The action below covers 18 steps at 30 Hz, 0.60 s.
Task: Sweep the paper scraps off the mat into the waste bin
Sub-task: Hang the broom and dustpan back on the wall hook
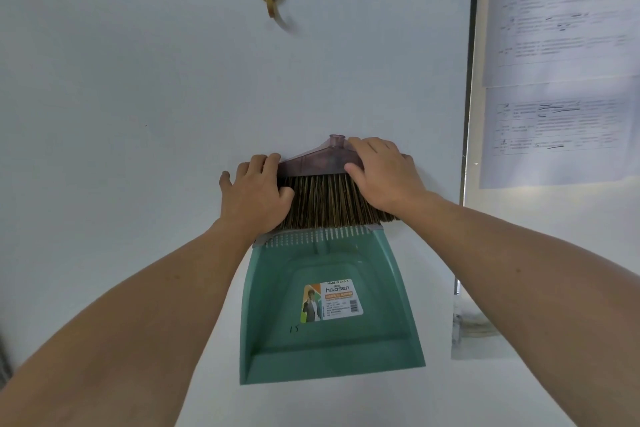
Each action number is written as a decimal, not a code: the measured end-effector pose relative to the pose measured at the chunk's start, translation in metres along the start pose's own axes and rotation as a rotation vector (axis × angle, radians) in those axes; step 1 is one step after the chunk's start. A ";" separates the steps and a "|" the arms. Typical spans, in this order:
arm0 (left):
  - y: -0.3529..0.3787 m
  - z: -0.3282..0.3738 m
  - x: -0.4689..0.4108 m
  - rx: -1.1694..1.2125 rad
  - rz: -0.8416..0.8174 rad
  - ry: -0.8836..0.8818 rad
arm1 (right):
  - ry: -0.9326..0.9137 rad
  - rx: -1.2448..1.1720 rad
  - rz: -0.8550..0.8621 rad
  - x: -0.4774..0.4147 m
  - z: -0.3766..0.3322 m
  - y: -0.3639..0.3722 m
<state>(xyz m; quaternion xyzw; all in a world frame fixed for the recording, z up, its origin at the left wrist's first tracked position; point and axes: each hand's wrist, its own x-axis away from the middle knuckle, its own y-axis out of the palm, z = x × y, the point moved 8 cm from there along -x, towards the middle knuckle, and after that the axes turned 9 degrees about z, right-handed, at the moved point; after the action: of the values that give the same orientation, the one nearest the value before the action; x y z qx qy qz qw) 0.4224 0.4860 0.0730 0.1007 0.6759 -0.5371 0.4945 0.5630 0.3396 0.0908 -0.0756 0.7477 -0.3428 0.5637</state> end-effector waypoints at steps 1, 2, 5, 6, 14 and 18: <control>-0.001 -0.001 0.000 0.003 0.004 -0.004 | 0.002 -0.009 0.000 0.000 0.000 -0.001; -0.002 -0.001 -0.001 0.006 0.011 -0.007 | 0.004 -0.018 0.000 0.000 -0.001 -0.002; -0.005 0.000 0.000 0.020 0.037 -0.010 | 0.010 -0.035 0.001 0.001 -0.002 -0.006; -0.006 0.001 0.001 0.022 0.044 -0.009 | 0.010 -0.036 0.002 0.002 -0.002 -0.007; -0.020 0.009 0.018 0.016 0.017 -0.037 | 0.025 0.000 -0.067 0.018 -0.005 -0.016; -0.035 0.011 0.034 -0.001 0.005 -0.063 | 0.016 0.006 -0.088 0.033 -0.010 -0.023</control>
<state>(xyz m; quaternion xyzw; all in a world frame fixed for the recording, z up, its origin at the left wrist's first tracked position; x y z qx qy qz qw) 0.3885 0.4495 0.0690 0.0853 0.6599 -0.5386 0.5169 0.5364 0.3098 0.0801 -0.1038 0.7472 -0.3700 0.5422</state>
